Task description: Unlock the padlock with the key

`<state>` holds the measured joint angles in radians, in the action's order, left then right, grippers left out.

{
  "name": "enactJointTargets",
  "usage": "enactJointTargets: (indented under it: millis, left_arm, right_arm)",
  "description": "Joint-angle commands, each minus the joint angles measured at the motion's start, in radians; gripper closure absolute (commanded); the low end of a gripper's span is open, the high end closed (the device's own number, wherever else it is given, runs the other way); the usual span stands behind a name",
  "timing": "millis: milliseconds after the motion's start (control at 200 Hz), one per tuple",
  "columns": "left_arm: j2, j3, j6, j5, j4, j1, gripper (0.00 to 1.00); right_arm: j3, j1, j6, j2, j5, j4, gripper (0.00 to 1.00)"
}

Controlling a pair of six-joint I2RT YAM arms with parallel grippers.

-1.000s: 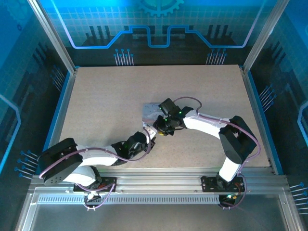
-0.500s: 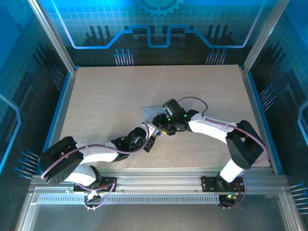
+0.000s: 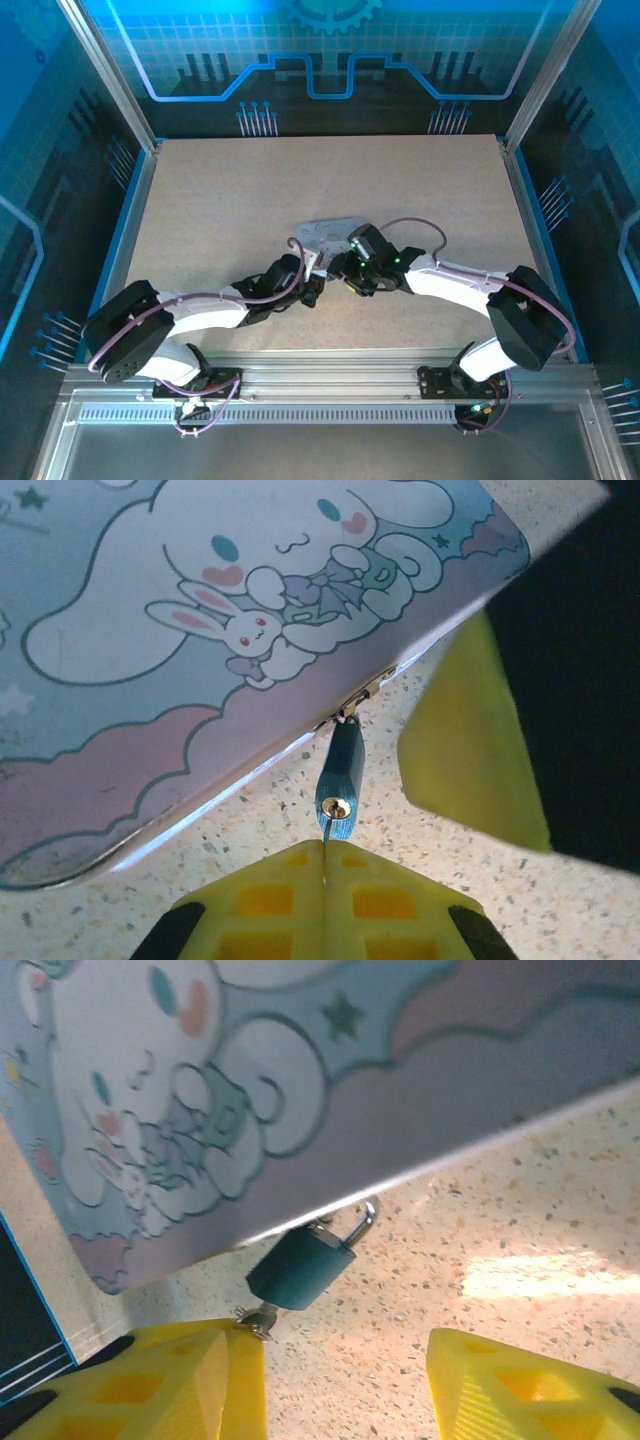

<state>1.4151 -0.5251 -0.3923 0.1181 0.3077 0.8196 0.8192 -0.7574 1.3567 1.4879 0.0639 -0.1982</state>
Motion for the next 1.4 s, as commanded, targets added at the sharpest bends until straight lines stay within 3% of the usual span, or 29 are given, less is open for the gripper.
enactJointTargets:
  millis: [0,155,500,760,1050,1396]
  left_arm:
    - [0.016,-0.021,-0.177,-0.029,-0.013,-0.006,1.00]
    - [0.015,0.036,-0.326,-0.028,0.044,-0.007,1.00]
    - [-0.013,0.152,-0.477,-0.015,0.165,-0.006,1.00]
    - [0.004,0.200,-0.506,-0.027,0.283,-0.004,1.00]
    - [-0.055,0.203,-0.464,-0.008,0.229,-0.010,1.00]
    - [-0.052,0.229,-0.470,-0.025,0.259,-0.022,1.00]
  right_arm:
    - [-0.045,-0.027,0.081,-0.015,-0.031,0.078,0.49]
    - [-0.067,-0.027,0.133,0.012,-0.030,0.141,0.51]
    - [-0.057,-0.032,0.197,0.132,0.007,0.249,0.52]
    - [-0.010,-0.058,0.166,0.170,-0.020,0.218,0.57]
    - [0.111,-0.131,-0.037,0.124,-0.240,-0.029,0.57]
    - [0.167,-0.149,-0.068,0.202,-0.196,-0.020,0.56]
